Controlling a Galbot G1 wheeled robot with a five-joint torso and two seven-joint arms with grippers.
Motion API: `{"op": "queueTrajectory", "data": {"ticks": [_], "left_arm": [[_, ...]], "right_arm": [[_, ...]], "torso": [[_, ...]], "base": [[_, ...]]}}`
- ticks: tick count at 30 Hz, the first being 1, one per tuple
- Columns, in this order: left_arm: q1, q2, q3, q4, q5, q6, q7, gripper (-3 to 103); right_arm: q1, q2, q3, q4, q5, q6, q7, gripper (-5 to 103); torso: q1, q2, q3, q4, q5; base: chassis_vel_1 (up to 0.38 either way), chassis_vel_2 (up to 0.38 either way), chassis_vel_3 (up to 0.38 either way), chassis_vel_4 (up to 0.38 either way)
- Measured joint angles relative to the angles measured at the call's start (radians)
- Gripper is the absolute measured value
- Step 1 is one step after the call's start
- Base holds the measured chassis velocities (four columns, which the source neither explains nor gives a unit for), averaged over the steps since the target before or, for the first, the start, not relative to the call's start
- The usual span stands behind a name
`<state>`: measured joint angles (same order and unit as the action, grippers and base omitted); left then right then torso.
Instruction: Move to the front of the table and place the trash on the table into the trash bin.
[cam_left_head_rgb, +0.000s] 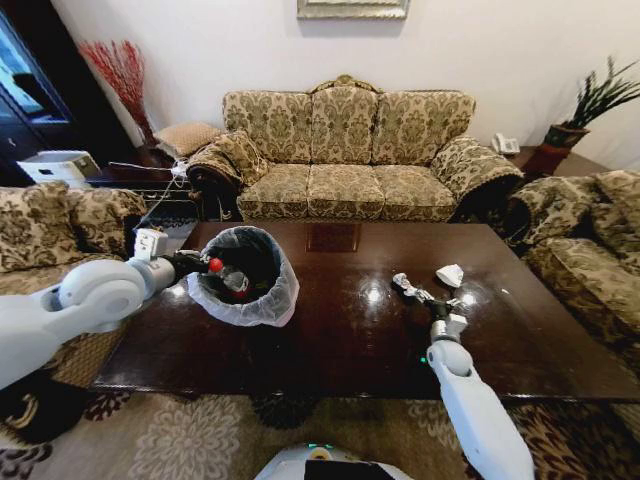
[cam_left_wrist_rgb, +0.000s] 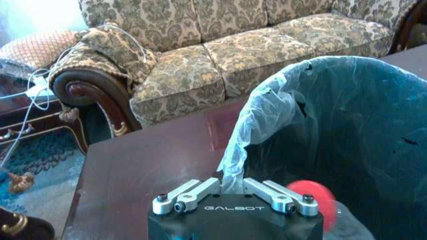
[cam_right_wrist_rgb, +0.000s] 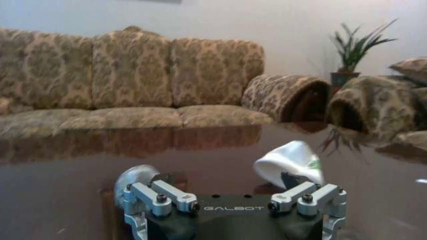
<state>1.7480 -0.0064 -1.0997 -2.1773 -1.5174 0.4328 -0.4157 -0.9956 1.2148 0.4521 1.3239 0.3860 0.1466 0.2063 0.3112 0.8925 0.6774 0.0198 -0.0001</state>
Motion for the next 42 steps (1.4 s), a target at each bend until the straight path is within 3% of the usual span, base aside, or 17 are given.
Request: {"op": "queueTrajectory", "data": {"ticks": [3,5,9,12,16,18,20,24,25,27,29,31,36,39,42], "left_arm": [[0.002,-0.007,0.000,0.000,-0.001,-0.001,0.000,0],[0.004,-0.013,0.000,0.001,0.001,-0.002,-0.002,0],[0.005,-0.019,0.001,0.005,0.002,-0.007,0.001,0],[0.006,-0.023,0.002,0.008,0.003,-0.010,0.005,0],[0.009,-0.034,0.003,0.008,0.005,-0.017,0.010,0],[0.010,-0.043,0.003,0.008,0.009,-0.019,0.011,0],[0.010,-0.046,0.003,0.008,0.009,-0.019,0.011,0],[0.011,-0.052,0.003,0.009,0.012,-0.025,0.012,0],[0.011,-0.052,0.003,0.009,0.012,-0.025,0.012,0],[0.010,-0.053,0.003,0.007,0.012,-0.028,0.013,0],[0.010,-0.054,0.003,0.006,0.012,-0.028,0.013,0],[0.010,-0.059,0.003,0.002,0.012,-0.031,0.013,0],[0.010,-0.066,0.001,-0.003,0.012,-0.031,0.012,0],[0.010,-0.065,-0.001,-0.004,0.010,-0.032,0.011,0],[0.008,-0.056,-0.002,0.000,0.005,-0.035,0.009,0]], "right_arm": [[0.009,-0.002,-0.027,-0.004,0.015,-0.006,-0.012,100],[0.016,0.001,-0.044,-0.006,0.016,-0.013,-0.026,100],[0.041,0.005,-0.066,-0.043,0.009,-0.020,-0.029,100],[0.066,0.013,-0.073,-0.094,-0.020,-0.018,-0.024,100],[0.081,0.017,-0.075,-0.126,-0.041,-0.014,-0.022,103],[0.085,0.017,-0.081,-0.138,-0.042,-0.014,-0.028,95],[0.087,0.017,-0.081,-0.140,-0.042,-0.014,-0.029,95],[0.089,0.018,-0.082,-0.141,-0.035,-0.014,-0.041,74],[0.089,0.018,-0.082,-0.141,-0.035,-0.014,-0.041,74],[0.088,0.018,-0.081,-0.138,-0.030,-0.016,-0.043,63],[0.088,0.017,-0.081,-0.137,-0.027,-0.016,-0.043,63],[0.082,0.016,-0.081,-0.130,-0.018,-0.017,-0.043,52],[0.058,0.013,-0.077,-0.089,-0.003,-0.014,-0.046,48],[0.020,0.002,-0.083,0.018,0.068,-0.009,-0.076,48],[-0.046,-0.003,-0.117,0.301,0.145,-0.045,-0.122,48]], "torso": [[0.000,0.000,0.000,0.0007,-0.0019],[0.000,0.000,0.000,0.0024,-0.0006],[0.000,0.000,0.000,0.0010,-0.0010],[0.000,0.000,0.000,0.0003,0.0015],[0.000,0.000,0.000,-0.0001,-0.0004],[0.000,0.000,0.000,0.0004,0.0000],[0.000,0.000,0.000,0.0006,-0.0001],[0.000,0.000,0.000,0.0007,0.0001],[0.000,0.000,0.000,0.0007,0.0001],[0.000,0.000,0.000,0.0004,0.0002],[0.000,0.000,0.000,0.0004,0.0002],[0.000,0.000,0.000,0.0005,0.0001],[0.000,0.000,0.000,0.0006,0.0001],[0.000,0.000,0.000,0.0005,0.0000],[0.000,0.000,0.000,0.0003,0.0000]], "base": [[0.030,0.013,-0.013,-0.005],[0.094,0.050,-0.026,-0.004],[0.048,0.015,-0.004,0.005],[0.000,0.000,0.000,0.000],[0.000,0.000,0.000,0.000],[0.000,0.000,0.000,0.000],[0.000,0.000,0.000,0.000],[0.000,0.000,0.000,0.000],[0.000,0.000,0.000,0.000],[0.000,0.000,0.000,0.000],[0.000,0.000,0.000,0.000],[0.000,0.000,0.000,0.000],[0.000,0.000,0.000,0.000],[0.000,0.000,0.000,0.000],[0.000,0.000,0.000,0.000]]}}
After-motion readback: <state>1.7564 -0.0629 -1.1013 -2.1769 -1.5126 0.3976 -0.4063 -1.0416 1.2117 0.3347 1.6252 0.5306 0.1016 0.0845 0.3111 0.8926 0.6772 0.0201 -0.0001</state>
